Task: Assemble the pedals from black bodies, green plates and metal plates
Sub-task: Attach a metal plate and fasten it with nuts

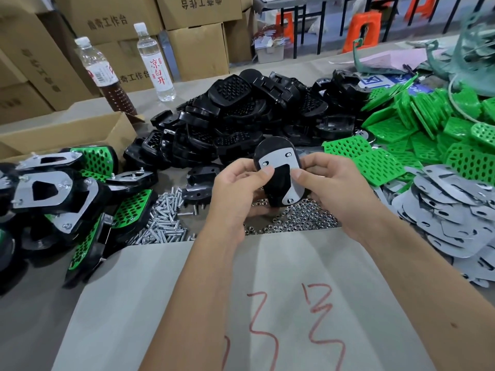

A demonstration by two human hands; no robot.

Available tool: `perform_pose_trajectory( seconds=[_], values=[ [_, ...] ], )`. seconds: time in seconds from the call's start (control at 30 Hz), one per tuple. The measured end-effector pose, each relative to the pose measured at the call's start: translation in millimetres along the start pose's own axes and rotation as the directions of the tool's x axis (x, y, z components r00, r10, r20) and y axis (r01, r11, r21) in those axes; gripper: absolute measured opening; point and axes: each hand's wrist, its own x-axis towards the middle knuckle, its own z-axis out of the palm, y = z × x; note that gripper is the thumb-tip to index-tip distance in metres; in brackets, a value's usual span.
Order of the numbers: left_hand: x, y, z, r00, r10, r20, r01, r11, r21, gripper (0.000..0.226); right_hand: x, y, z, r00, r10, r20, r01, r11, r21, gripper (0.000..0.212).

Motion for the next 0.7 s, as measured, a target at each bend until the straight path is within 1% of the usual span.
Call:
perform_pose_trajectory(
  seconds=[0.07, 0.1, 0.2, 0.27, 0.37, 0.43, 0.53, 0.7],
  values=[
    [0.0, 1.4, 0.4, 0.999, 0.003, 0.039, -0.003, 1.000, 0.006, 0.006, 0.4, 0.0, -0.6, 0.998, -0.055, -0.007, 0.055, 0.997, -0.053, 0.003],
    [-0.3, 1.9, 1.1, 0.998, 0.004, 0.059, -0.005, 1.000, 0.015, 0.006, 0.4, -0.2, -0.3, 0.998, -0.070, -0.003, 0.070, 0.997, -0.033, 0.003],
    [-2.4, 1.5, 5.6, 0.995, 0.015, 0.102, -0.021, 0.998, 0.065, 0.005, -1.0, -1.6, 0.0, 0.997, -0.069, 0.043, 0.064, 0.991, 0.121, 0.017],
    [-2.9, -0.6, 7.5, 0.995, 0.046, 0.087, -0.055, 0.993, 0.104, 0.006, -0.5, -1.0, -1.0, 0.996, -0.068, 0.061, 0.059, 0.987, 0.150, 0.019],
    [-2.3, -2.8, 8.1, 0.993, 0.111, 0.039, -0.116, 0.982, 0.149, 0.005, 2.0, 2.2, -2.4, 0.998, -0.031, 0.056, 0.024, 0.992, 0.128, 0.015],
    [-1.8, -2.5, 8.0, 0.992, 0.124, 0.022, -0.126, 0.982, 0.141, 0.006, 1.7, 1.3, -0.9, 0.998, -0.038, 0.045, 0.032, 0.990, 0.139, 0.013],
    [-1.6, -0.5, 8.5, 0.994, 0.104, 0.031, -0.107, 0.989, 0.101, 0.009, 0.4, -2.1, -0.1, 0.995, -0.098, 0.034, 0.090, 0.978, 0.189, 0.010],
    [-3.7, 3.3, 6.6, 0.996, 0.073, 0.059, -0.078, 0.993, 0.083, 0.011, 0.8, -1.3, -3.2, 0.989, -0.134, 0.058, 0.116, 0.961, 0.250, 0.012]
  ],
)
